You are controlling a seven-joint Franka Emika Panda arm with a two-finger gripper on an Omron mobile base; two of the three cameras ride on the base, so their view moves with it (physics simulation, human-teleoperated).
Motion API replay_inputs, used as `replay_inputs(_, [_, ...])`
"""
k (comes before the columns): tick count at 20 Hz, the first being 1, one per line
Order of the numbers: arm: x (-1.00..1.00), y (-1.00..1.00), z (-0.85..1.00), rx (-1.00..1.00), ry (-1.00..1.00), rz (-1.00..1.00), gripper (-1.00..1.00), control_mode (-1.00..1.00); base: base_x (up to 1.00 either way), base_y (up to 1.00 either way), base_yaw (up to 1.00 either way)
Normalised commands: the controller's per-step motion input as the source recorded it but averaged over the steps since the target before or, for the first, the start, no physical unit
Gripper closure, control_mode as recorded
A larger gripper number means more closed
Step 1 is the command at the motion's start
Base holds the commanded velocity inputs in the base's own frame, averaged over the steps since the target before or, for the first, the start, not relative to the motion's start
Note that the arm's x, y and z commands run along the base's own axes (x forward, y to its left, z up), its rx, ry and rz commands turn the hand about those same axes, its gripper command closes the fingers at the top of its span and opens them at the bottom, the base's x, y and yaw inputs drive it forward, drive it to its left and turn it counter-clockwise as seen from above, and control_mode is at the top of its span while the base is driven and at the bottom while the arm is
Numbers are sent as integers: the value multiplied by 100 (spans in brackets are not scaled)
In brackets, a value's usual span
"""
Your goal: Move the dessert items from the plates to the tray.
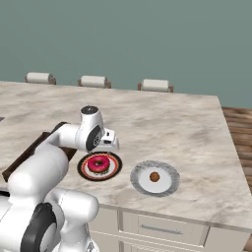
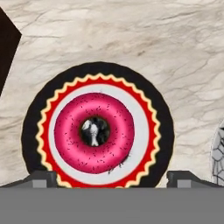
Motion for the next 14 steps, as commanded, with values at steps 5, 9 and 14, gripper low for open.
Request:
replay_inputs(5, [20, 0, -26, 0, 0, 0, -100, -100, 0, 0, 0])
replay_inputs(9, [14, -3, -18, 0, 0, 0, -100, -100, 0, 0, 0])
replay_inputs(14, [1, -12, -22, 0, 0, 0, -100, -100, 0, 0, 0])
